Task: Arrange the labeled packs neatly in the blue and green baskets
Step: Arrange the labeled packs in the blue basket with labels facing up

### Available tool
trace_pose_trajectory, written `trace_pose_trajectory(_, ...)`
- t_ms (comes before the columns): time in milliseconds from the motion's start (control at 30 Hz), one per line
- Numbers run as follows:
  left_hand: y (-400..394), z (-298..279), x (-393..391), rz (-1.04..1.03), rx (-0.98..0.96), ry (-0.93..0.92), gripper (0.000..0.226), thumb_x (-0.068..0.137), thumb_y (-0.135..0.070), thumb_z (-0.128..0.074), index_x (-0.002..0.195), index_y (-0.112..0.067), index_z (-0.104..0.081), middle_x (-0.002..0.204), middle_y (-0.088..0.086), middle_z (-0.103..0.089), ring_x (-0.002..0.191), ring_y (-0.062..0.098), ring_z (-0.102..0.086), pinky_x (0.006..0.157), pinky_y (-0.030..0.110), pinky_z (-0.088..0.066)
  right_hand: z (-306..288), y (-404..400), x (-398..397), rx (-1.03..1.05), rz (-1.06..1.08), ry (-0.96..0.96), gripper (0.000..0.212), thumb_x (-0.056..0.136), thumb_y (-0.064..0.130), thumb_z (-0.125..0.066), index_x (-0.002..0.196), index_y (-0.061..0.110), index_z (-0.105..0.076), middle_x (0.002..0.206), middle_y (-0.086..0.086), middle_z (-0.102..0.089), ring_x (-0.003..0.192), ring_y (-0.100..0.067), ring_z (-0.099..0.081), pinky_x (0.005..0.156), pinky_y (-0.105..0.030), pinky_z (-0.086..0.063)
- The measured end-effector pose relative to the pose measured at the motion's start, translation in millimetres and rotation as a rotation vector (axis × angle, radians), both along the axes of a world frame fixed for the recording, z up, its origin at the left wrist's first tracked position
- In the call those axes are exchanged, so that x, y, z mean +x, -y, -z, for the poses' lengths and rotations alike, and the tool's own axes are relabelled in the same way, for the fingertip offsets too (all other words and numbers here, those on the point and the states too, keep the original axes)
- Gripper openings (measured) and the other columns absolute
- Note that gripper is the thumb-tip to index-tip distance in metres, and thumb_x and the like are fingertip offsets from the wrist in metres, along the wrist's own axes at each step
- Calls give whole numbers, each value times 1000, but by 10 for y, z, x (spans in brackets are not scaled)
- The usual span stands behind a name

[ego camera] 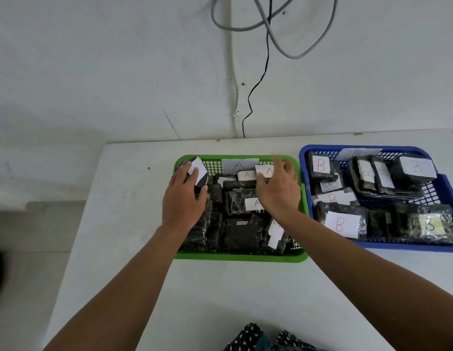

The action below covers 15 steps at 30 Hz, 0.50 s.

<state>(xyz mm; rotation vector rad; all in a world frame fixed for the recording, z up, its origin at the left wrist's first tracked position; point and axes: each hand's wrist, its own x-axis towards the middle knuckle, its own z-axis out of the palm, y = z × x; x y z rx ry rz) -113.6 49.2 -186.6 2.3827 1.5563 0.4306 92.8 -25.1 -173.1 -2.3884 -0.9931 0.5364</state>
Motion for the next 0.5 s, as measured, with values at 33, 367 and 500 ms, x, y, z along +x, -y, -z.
trace_pose_trajectory(33, -28, -5, -17, -16, -7, 29, 52, 95, -31, -60, 142, -11, -52, 153, 3, -40, 138, 23, -38, 97, 42, -49, -29, -42, -79, 14, -43, 12, 61, 98, 38, -54, 153, 27, -31, 164, -4, -20, 149, -27, -23, 115, -53, -32)
trace_pose_trajectory(367, -456, -60, -118, -195, -213, 315, 47, 91, -21, -66, 137, -14, -57, 133, 6, -63, 121, 22, -56, 95, 21, -38, -1, -665, -655, 56, -444, -170, 49, 98, 35, -58, 144, 18, -51, 146, -3, -54, 136, -22, -46, 111, -36, -36)
trace_pose_trajectory(500, -581, -59, -200, -116, -323, 339, 44, 93, -18, -62, 137, -19, -59, 130, 1, -66, 117, 18, -60, 102, 29, -46, 68, -890, -666, -9, -423, -298, 57, 95, 42, -63, 145, 22, -48, 146, -1, -52, 134, -21, -47, 107, -32, -36)
